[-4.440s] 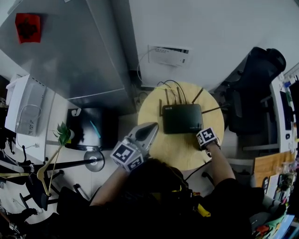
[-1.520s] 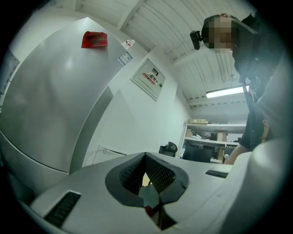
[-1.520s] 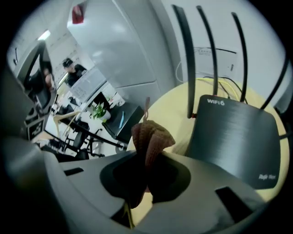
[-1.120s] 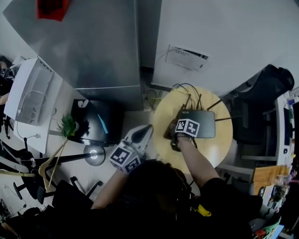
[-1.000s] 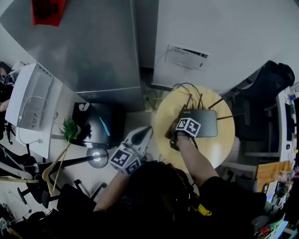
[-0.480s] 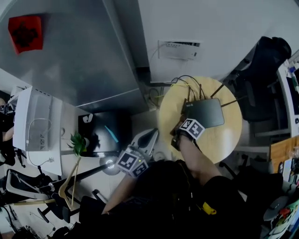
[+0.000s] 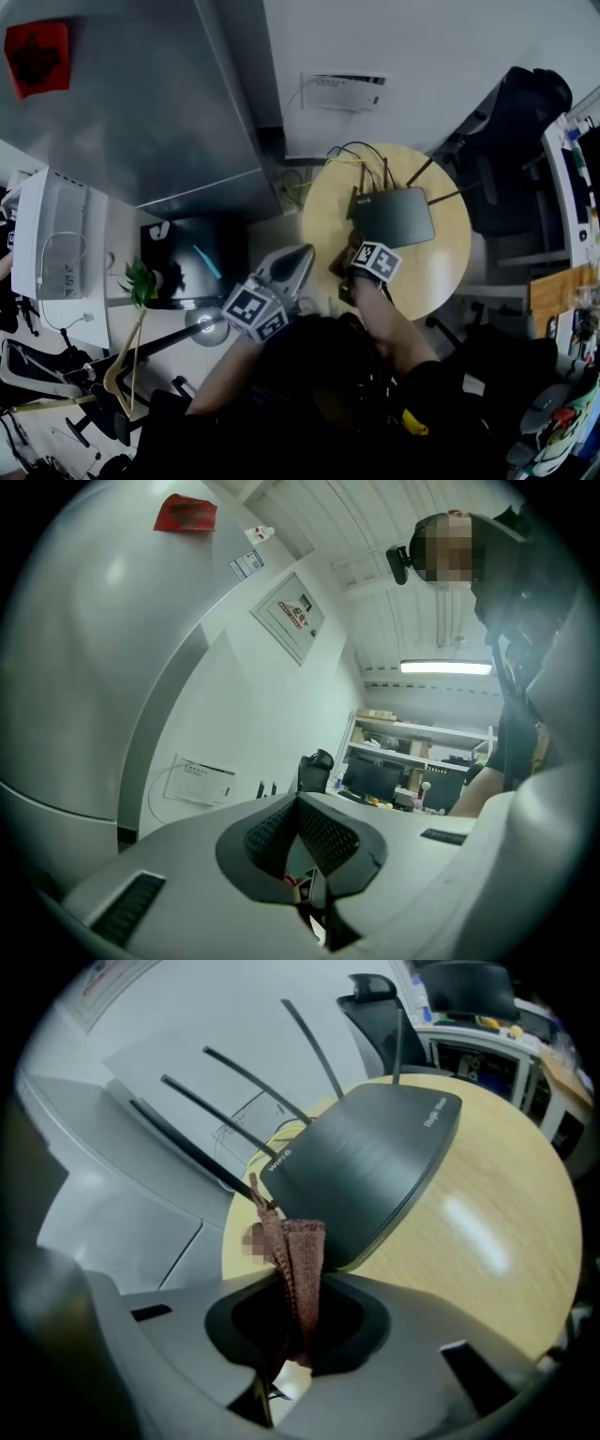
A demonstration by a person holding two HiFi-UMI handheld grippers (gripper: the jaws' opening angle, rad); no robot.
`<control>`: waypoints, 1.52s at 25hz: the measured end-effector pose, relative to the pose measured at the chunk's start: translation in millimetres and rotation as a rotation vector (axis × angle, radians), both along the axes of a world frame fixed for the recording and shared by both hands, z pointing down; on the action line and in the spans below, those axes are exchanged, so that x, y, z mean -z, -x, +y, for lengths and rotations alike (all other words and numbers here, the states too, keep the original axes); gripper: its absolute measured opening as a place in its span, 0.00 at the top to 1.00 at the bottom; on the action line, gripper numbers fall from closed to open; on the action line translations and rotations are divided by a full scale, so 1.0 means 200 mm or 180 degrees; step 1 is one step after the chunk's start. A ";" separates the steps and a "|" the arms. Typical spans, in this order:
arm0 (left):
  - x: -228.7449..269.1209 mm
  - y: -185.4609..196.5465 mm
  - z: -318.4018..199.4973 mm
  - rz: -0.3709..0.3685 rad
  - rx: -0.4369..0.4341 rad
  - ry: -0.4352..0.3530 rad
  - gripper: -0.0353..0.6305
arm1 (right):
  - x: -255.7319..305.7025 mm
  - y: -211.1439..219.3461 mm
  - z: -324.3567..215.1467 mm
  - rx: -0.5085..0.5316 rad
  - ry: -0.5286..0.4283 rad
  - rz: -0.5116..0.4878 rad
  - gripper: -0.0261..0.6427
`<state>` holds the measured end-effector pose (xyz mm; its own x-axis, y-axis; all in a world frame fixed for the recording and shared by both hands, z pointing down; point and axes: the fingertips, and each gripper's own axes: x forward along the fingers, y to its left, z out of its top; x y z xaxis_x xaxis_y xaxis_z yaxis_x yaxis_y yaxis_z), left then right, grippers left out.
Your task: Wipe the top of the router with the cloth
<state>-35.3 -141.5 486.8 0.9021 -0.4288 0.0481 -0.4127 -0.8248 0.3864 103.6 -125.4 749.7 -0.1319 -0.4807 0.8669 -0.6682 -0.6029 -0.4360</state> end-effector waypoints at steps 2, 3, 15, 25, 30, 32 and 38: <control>0.00 -0.01 0.02 0.0003 -0.0010 0.0003 0.96 | -0.02 -0.01 0.03 0.0262 0.0056 0.0083 0.87; 0.00 -0.01 0.03 0.0005 -0.0006 0.0005 0.96 | -0.03 -0.01 0.04 0.0387 0.0081 0.0118 0.87; 0.03 -0.05 0.08 0.0030 0.0129 -0.0044 0.96 | -0.06 -0.05 0.13 0.1804 0.0303 0.0248 0.87; 0.06 -0.15 0.14 0.0036 0.0153 -0.0104 0.96 | -0.11 -0.35 0.28 0.2806 0.0580 0.0939 0.87; 0.08 -0.21 0.15 0.0035 0.0155 -0.0139 0.96 | -0.11 -0.45 0.29 0.2883 0.0563 0.1015 0.87; 0.08 -0.23 0.15 0.0022 0.0151 -0.0137 0.96 | -0.12 -0.50 0.29 0.2854 0.0558 0.1005 0.87; 0.08 -0.31 0.16 -0.0026 0.0136 -0.0142 0.96 | -0.10 -0.58 0.28 0.2838 0.0528 0.0985 0.87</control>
